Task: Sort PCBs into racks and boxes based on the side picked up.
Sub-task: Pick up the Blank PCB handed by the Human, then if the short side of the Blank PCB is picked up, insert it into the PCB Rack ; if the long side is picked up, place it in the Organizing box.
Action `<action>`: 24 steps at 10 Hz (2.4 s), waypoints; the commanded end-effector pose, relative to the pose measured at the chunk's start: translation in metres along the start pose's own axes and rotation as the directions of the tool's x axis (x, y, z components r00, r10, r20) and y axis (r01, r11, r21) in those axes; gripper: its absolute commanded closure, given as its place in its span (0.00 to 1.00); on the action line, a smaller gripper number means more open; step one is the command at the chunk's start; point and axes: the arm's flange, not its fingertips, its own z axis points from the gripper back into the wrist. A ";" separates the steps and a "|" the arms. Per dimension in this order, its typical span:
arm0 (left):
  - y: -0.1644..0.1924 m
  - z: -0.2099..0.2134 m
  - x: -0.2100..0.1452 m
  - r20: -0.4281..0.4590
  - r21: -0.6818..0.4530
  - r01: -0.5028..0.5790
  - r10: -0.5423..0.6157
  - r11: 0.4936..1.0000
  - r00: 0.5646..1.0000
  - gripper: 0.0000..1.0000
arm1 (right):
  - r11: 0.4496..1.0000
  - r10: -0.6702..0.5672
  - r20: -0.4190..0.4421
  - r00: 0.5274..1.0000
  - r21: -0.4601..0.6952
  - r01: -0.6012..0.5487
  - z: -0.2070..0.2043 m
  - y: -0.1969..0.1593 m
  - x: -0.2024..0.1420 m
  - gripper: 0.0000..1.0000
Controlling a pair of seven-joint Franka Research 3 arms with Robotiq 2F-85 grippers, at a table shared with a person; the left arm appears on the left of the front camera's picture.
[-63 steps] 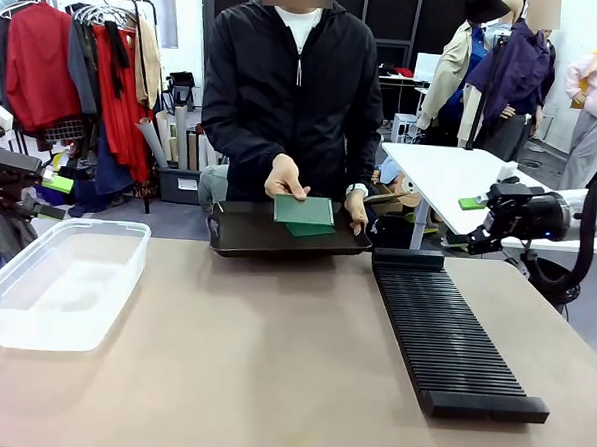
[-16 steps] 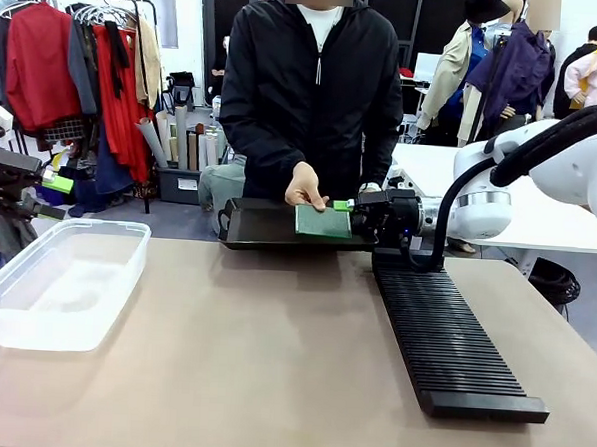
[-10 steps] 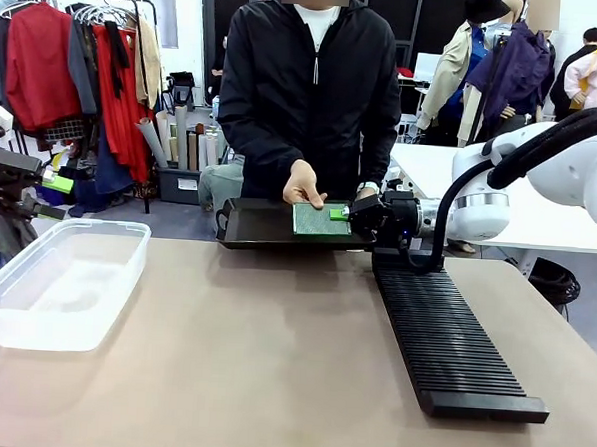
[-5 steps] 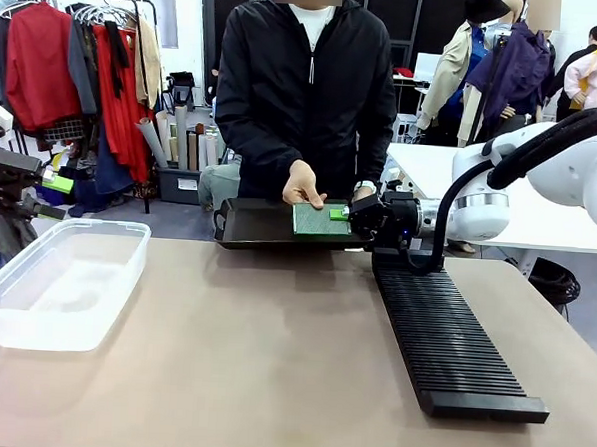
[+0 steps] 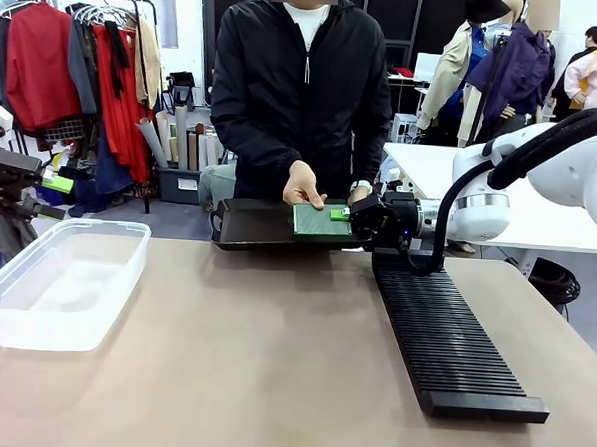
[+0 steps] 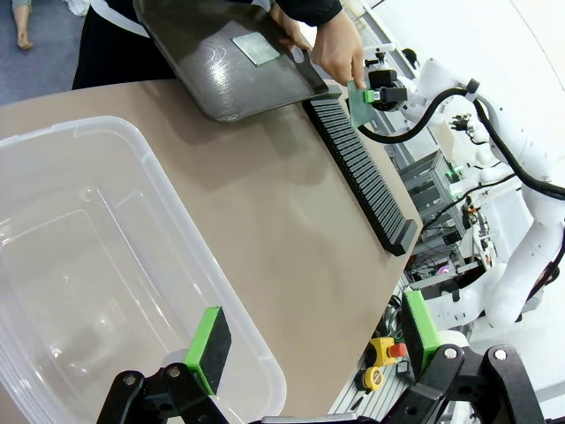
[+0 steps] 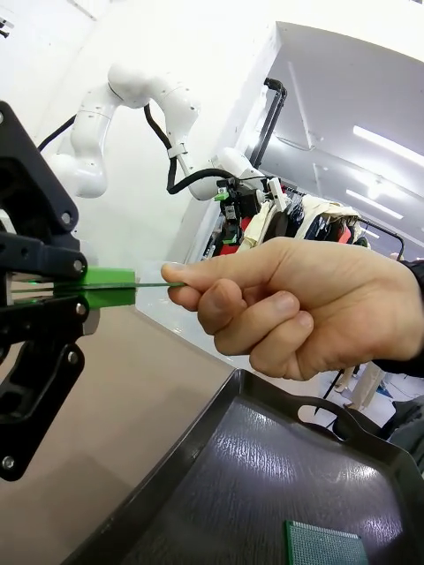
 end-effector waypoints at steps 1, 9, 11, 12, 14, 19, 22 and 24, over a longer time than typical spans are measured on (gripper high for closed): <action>-0.002 0.001 0.001 0.000 0.000 -0.003 0.003 1.000 1.000 0.00 | 1.000 0.017 0.000 1.000 -0.002 -0.017 -0.001 0.001 0.001 1.00; -0.002 0.001 0.001 0.000 0.000 -0.003 0.003 1.000 1.000 0.00 | 1.000 0.017 0.000 1.000 -0.002 -0.017 -0.001 0.001 0.001 1.00; -0.002 0.001 0.001 0.000 0.000 -0.003 0.003 1.000 1.000 0.00 | 1.000 0.017 0.000 1.000 -0.002 -0.017 -0.001 0.001 0.001 1.00; -0.002 0.001 0.001 0.000 0.000 -0.003 0.003 1.000 1.000 0.00 | 1.000 0.017 0.000 1.000 -0.002 -0.017 -0.001 0.001 0.001 1.00; -0.002 0.001 0.001 0.000 0.000 -0.003 0.003 1.000 1.000 0.00 | 1.000 0.017 0.000 1.000 -0.002 -0.017 -0.001 0.001 0.001 1.00; -0.002 0.001 0.001 0.000 0.000 -0.003 0.003 1.000 1.000 0.00 | 1.000 0.017 0.000 1.000 -0.002 -0.017 -0.001 0.001 0.001 1.00; -0.002 0.001 0.001 0.000 0.000 -0.003 0.003 1.000 1.000 0.00 | 1.000 0.017 0.000 1.000 -0.002 -0.017 -0.001 0.001 0.001 1.00; -0.002 0.001 0.001 0.000 0.000 -0.003 0.003 1.000 1.000 0.00 | 1.000 0.017 0.000 1.000 -0.002 -0.017 -0.001 0.001 0.001 1.00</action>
